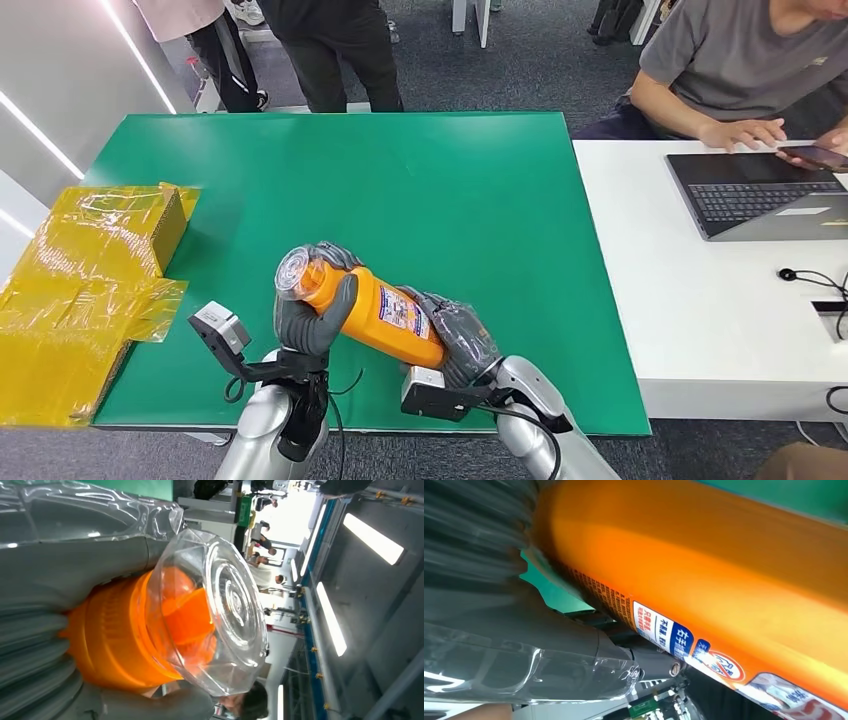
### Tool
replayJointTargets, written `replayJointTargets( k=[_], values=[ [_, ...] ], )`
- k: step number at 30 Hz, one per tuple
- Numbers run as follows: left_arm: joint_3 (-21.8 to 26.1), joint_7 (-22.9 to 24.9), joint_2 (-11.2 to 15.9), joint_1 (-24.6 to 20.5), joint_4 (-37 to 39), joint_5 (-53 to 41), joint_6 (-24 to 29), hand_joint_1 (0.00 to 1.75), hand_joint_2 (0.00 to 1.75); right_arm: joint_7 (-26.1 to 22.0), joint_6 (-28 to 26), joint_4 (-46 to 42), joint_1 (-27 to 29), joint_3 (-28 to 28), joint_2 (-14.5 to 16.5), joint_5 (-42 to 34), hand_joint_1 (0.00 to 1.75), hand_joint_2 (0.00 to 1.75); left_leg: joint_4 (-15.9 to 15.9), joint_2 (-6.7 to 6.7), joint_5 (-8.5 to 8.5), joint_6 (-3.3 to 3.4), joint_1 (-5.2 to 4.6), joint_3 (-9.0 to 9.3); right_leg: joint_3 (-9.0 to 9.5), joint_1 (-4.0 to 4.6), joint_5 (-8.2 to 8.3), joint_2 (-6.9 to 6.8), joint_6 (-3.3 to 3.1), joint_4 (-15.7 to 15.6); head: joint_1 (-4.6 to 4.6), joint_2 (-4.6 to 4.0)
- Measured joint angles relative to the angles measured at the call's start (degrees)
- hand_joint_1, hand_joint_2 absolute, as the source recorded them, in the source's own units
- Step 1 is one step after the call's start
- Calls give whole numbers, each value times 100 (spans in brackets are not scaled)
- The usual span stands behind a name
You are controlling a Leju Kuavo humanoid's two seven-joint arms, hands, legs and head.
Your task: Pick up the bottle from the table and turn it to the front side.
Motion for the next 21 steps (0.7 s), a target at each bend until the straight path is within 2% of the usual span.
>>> replayJointTargets(
  k=[7,13,15,21],
  values=[
    [60,22,0,26,0,-52,89,175,175,-151,-653,-463,317,-115,166,-591,0,175,0,0,0,0,0,0,-1,0,0,0,0,0,-1,0],
    [99,22,0,36,-3,-84,135,175,175,-485,-1258,-903,586,-262,253,-1304,0,175,0,1,0,0,0,1,0,0,0,1,0,0,0,0],
    [101,22,1,37,-34,-268,341,175,175,-649,-1416,-1018,665,-276,272,-1571,0,175,0,1,0,0,0,1,0,0,0,1,0,0,-1,0],
    [151,48,148,-29,-225,-1555,1506,175,175,-965,-1845,-1518,991,-265,345,-2183,0,175,-1,1,0,0,1,1,-1,0,0,1,0,0,-1,0]
  ],
)
